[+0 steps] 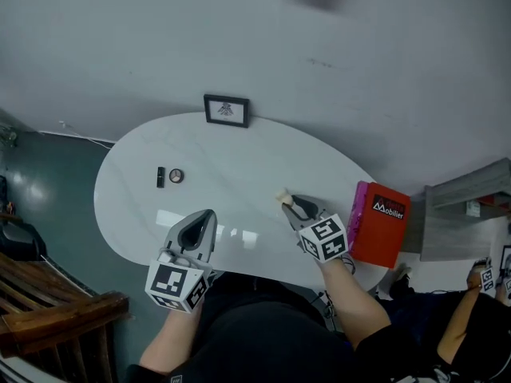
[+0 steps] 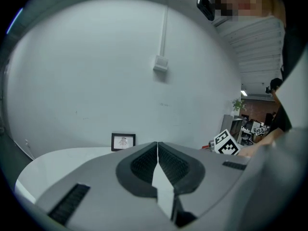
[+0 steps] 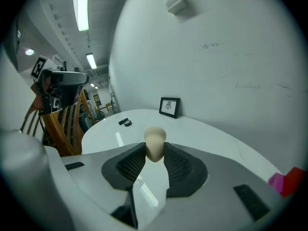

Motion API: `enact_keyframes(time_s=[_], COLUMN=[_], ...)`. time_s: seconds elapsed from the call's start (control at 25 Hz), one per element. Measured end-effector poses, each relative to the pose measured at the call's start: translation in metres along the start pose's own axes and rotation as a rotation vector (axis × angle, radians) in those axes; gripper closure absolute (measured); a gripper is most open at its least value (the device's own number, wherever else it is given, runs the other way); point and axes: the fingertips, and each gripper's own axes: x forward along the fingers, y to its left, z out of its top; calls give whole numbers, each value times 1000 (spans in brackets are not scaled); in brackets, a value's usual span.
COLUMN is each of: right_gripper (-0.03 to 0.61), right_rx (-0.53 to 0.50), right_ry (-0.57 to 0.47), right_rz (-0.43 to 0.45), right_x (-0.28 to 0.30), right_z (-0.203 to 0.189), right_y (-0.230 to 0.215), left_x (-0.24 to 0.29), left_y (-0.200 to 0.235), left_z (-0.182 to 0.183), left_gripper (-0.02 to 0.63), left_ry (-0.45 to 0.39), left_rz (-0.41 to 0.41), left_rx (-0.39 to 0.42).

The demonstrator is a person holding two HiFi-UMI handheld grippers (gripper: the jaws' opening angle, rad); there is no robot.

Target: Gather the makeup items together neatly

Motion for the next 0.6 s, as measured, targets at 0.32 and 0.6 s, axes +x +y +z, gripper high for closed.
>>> enact_keyframes(time_s=[0.32, 0.6], right_gripper=[449, 449], right_rx=[-51, -27], right_ry=[-65, -52], right_rz=[21, 26], right_x=[-6, 37], right_z=[46, 69], right_y=[35, 83], left_x=[-32, -55], left_y=[52, 117], left_z=[10, 25], left_gripper=[597, 597], left_ry=[-39, -88], left_rz=[71, 58], left_rx=[16, 34])
